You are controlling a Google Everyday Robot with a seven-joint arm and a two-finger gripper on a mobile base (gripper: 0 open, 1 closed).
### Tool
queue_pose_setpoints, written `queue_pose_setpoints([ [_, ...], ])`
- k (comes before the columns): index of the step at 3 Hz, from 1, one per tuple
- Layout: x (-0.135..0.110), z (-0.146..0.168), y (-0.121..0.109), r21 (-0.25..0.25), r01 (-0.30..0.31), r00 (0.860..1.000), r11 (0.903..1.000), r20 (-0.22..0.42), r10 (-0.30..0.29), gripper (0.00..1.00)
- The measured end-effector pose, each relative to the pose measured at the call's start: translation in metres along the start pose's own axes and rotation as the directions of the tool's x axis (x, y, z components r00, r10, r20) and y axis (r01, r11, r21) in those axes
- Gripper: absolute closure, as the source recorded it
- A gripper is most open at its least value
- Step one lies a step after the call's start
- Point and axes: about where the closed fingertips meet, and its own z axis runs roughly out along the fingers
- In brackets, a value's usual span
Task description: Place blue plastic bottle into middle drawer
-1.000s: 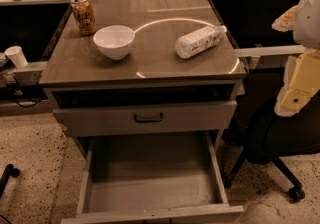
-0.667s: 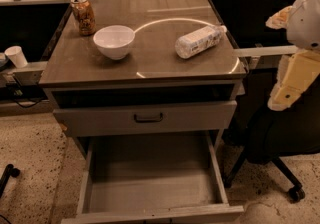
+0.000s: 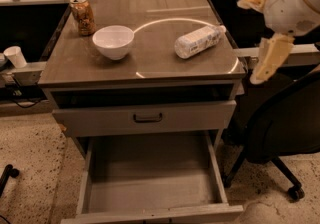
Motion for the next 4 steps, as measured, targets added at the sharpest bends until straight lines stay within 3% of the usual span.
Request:
queue_pose_setpoints([
  [1, -0.003, 0.002, -0.004, 0.007, 0.083, 0.996, 0.9965, 0.021, -0.083, 0.00],
  [2, -0.005, 0.004, -0.005, -0.001, 0.089, 0.996, 0.9960, 0.026, -0.089, 0.00],
  [3, -0.019, 0.034, -0.018, -0.069, 0.218, 0.976, 0.9734, 0.043, -0.216, 0.00],
  [4, -0.038, 0.092, -0.036, -0.171, 0.413, 0.909, 0.8943, 0.025, -0.415, 0.00],
])
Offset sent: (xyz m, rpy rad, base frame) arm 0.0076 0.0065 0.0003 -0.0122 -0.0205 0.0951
